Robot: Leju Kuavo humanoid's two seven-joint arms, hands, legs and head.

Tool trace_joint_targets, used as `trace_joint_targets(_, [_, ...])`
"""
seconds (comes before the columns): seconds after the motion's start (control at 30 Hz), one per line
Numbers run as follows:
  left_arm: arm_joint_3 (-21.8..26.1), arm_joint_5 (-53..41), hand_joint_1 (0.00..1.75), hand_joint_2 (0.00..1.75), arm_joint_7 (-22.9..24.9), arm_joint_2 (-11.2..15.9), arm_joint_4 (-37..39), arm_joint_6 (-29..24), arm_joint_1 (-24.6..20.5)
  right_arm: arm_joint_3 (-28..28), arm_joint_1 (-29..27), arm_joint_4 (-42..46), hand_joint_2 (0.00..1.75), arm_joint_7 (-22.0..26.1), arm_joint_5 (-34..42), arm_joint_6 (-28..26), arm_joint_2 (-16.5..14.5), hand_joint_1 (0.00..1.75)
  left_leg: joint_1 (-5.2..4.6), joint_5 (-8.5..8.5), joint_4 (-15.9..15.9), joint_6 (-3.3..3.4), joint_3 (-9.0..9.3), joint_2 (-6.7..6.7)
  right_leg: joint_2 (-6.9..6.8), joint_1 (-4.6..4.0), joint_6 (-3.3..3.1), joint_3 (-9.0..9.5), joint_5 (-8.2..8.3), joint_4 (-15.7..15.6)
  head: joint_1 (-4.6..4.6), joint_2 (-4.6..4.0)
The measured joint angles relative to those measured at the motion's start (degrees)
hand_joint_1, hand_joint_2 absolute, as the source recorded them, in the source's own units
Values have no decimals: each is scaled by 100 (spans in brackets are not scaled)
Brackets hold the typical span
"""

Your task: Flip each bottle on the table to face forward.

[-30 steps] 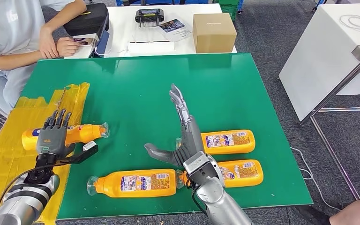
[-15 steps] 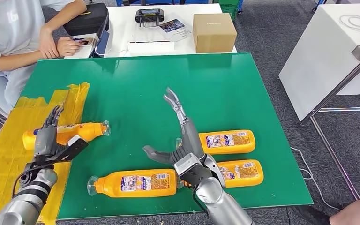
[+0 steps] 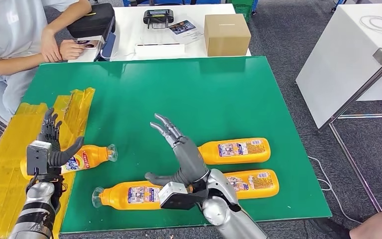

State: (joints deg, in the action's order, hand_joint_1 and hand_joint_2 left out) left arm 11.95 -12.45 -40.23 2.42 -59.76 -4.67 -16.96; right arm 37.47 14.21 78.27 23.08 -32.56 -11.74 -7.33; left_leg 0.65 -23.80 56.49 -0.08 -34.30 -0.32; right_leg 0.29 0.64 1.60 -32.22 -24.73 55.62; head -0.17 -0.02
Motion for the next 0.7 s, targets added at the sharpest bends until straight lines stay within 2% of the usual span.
trace_joint_targets(0.2, [99, 391, 0, 175, 1, -121, -648, 334, 221, 338, 147, -236, 175, -146, -370, 456, 61, 0, -1, 0, 0, 0, 0, -2, -2, 0, 0, 2, 0, 0, 1, 0])
trace_joint_targets(0.4, [163, 568, 0, 175, 1, -213, -950, 540, 317, 590, 306, -498, 175, -206, -529, 679, 75, 0, -1, 0, 0, 0, 0, -3, -2, 0, 0, 2, 0, 0, 0, 0])
trace_joint_targets(0.53, [158, 702, 0, 175, 2, -352, -1154, 811, 358, 950, 587, -931, 175, -243, -754, 983, 62, 0, -1, 1, 0, 0, 0, -4, -3, 0, 0, 2, 0, 0, 0, 0])
trace_joint_targets(0.7, [97, 726, 0, 175, 1, -539, -1386, 887, 380, 1473, 957, -1567, 175, -226, -892, 1146, 21, 0, -1, 1, 0, 0, 0, -3, -2, 0, 0, 2, 0, 0, 0, 0])
